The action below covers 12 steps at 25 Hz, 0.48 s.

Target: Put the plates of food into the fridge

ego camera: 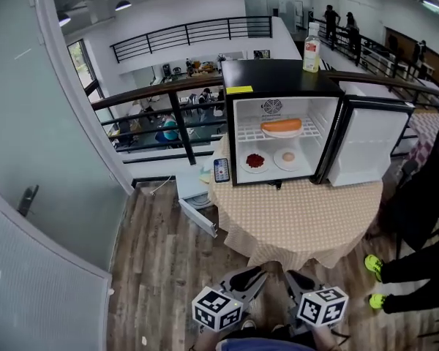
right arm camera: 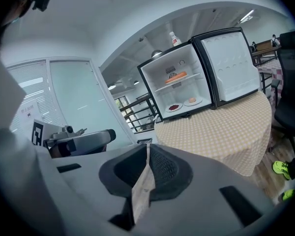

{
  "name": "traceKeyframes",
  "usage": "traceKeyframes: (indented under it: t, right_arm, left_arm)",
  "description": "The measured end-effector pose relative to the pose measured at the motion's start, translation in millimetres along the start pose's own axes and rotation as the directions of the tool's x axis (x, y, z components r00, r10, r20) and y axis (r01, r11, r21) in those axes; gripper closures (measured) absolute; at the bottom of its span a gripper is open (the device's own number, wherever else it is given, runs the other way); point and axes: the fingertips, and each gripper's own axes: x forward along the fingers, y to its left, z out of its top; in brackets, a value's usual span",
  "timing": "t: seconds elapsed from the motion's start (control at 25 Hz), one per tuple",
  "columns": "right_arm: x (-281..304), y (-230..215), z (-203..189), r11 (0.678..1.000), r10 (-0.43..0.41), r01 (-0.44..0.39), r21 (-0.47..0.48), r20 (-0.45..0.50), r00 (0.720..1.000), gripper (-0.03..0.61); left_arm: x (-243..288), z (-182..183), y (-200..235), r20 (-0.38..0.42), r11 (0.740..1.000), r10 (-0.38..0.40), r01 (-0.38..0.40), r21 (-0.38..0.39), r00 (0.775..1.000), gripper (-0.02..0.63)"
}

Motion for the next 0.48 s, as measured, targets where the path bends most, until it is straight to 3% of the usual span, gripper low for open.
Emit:
traceKeyframes:
  t: [0.28,0.48]
  right_arm:
    - [-25,3,0,1.000,0.029,-0.029,-0.012,-0.003,1.000,0.549]
    - [-51,1,-19,0.998,0.058,-0.059,-0.025,-0.029,0.998,0.551]
  left_arm:
    - [-6,10,-25,0.049,1.000,0.017,-0.018,0.010,0.999,0.523]
    - [-6,-6,-57,0.046,1.000,0.024,-0.024,-0.007,0.999,0.524]
